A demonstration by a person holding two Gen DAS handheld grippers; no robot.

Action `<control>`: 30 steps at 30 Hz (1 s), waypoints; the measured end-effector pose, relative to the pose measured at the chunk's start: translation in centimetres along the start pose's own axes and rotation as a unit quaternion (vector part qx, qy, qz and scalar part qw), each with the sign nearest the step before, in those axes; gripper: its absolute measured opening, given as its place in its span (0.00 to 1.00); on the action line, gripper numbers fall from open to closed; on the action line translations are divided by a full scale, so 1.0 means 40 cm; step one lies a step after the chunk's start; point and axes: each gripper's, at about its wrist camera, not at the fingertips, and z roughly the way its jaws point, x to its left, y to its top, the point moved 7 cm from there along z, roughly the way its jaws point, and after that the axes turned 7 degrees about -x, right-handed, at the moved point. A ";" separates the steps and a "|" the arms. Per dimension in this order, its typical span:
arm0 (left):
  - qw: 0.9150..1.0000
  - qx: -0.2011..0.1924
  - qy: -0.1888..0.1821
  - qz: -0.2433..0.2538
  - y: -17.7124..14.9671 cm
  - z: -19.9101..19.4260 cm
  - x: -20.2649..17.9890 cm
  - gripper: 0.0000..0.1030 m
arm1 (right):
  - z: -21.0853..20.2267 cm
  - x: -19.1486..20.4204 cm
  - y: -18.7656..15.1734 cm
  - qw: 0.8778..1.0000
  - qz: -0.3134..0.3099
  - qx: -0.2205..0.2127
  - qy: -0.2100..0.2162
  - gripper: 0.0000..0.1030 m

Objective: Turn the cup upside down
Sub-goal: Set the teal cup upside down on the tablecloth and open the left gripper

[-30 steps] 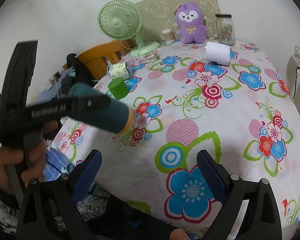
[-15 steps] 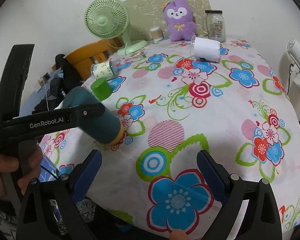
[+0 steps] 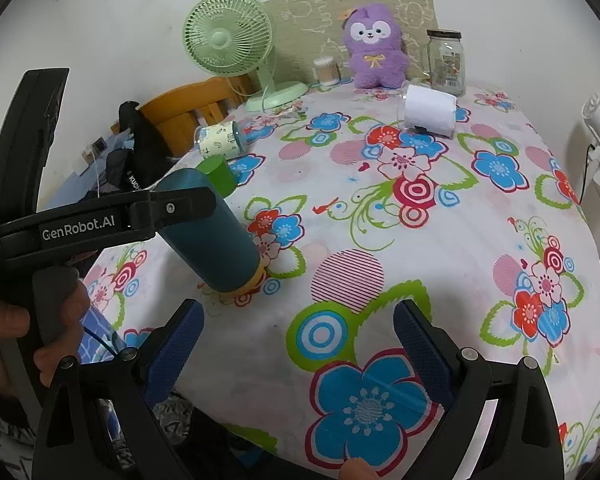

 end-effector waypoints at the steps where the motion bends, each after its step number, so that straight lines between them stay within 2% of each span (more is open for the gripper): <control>1: 1.000 -0.001 0.000 -0.001 0.000 -0.002 0.001 0.92 | 0.000 0.001 0.001 1.000 -0.001 0.000 0.000 0.94; 10: 1.000 -0.012 -0.004 -0.010 0.008 -0.031 0.022 0.92 | -0.003 0.028 0.017 1.000 -0.013 -0.005 0.006 0.94; 16: 1.000 -0.016 -0.020 -0.018 0.012 -0.061 0.024 0.92 | -0.004 0.047 0.031 1.000 -0.024 -0.008 0.005 0.94; 30: 0.997 -0.076 -0.020 -0.029 0.051 -0.159 0.060 0.96 | -0.039 0.110 0.102 0.997 -0.061 -0.045 -0.001 0.94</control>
